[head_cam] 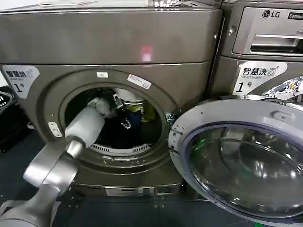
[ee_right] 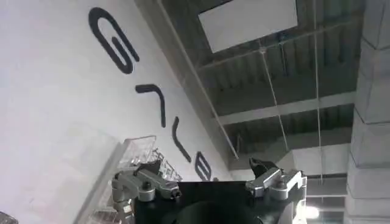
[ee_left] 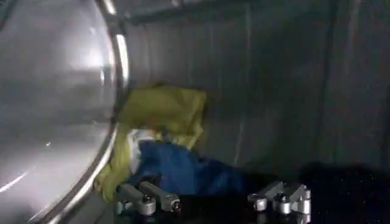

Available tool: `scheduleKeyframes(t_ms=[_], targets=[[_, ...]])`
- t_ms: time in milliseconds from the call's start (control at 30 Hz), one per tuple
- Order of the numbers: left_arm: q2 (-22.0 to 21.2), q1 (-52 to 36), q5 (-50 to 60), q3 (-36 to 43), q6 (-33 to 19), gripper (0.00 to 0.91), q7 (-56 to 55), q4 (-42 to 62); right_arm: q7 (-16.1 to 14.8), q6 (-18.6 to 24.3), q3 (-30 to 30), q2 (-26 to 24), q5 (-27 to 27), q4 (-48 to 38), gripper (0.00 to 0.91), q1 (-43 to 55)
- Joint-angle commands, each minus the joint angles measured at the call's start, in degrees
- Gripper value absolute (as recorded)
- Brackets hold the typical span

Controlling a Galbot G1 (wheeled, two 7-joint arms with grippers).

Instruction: Grasp the clothes from the dryer.

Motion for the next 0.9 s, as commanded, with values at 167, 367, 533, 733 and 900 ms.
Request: scheduleKeyframes(t_ms=[167,367,533,733,900], targets=[[-0.55,1.34,8.65,2.38,0.86,0.907,-1.98,1.73,-0.08,0.18,-0.71,0.04,-0.30,0.07,0.907,0.52],[-1.00,1.75,7.75,2.00,1.71,0.907,-2.08,2.32,-0.07,0.58,-1.75,0.26,-1.18,0.49,0.907,1.22],[-1.26,3.20,7.59,2.13,2.52,0.907,-2.51,2.45,-0.04,0.65,-1.40,-0.11,-1.29,0.05,0.907,1.21],[-1.87,3.75,7.61,2.39,2.83,0.907,-2.99,2.77,-0.07,0.73,-1.28,-0.36,-1.37,-0.03,0.907,1.33],[-2.18,5.17,7.67,2.41,3.19,0.907,-3.25,2.70,-0.13,0.77,-0.78,0.11,-1.37,-0.13,0.907,1.00]])
